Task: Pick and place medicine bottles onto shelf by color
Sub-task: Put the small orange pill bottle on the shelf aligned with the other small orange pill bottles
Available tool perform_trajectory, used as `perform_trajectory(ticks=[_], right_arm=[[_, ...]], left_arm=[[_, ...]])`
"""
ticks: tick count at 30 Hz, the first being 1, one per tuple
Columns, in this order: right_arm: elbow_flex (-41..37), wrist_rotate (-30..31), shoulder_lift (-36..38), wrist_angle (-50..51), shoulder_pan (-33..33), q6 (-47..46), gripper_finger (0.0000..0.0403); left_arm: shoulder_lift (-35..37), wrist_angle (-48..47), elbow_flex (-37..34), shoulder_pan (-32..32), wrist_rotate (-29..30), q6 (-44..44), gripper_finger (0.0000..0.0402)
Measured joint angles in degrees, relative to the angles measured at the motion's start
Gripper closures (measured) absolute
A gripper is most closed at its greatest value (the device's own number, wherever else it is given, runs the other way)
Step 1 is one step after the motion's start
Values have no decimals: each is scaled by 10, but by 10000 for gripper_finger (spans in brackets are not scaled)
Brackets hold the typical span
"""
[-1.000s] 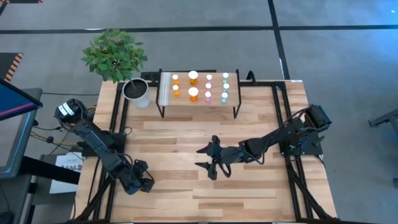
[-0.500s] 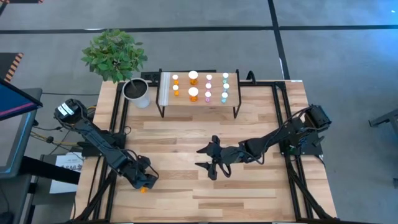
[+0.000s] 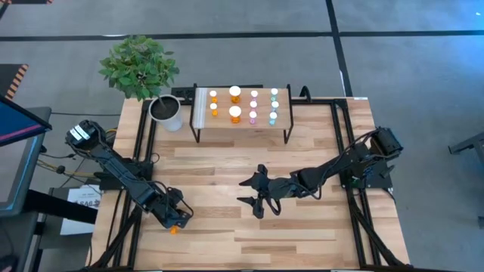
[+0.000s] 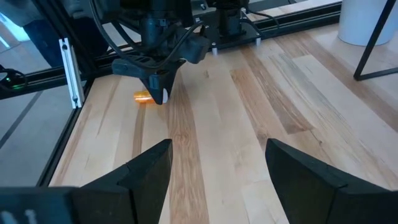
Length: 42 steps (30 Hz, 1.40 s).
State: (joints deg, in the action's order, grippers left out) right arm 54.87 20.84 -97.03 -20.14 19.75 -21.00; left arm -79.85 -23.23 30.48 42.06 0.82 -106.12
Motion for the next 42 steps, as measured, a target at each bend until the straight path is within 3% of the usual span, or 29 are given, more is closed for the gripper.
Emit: perform_trajectory(ticks=[11,19,24,30,35,38,42], right_arm=[[0,0,0,0,0,0,121],[0,0,0,0,0,0,121],[0,0,0,0,0,0,121],[0,0,0,2,0,0,121],[0,0,0,2,0,0,121],[0,1,0,2,0,0,121],[0,1,0,2,-3,0,121]], left_arm=[[5,17,-2,0,41,32,296],[70,0,-7,-5,234,78,301],[125,-3,-7,-28,396,166,300],[185,22,-6,-89,594,348,298],[218,130,-5,-162,743,570,298],[220,236,-5,-216,751,702,297],[198,371,-4,-288,666,848,297]])
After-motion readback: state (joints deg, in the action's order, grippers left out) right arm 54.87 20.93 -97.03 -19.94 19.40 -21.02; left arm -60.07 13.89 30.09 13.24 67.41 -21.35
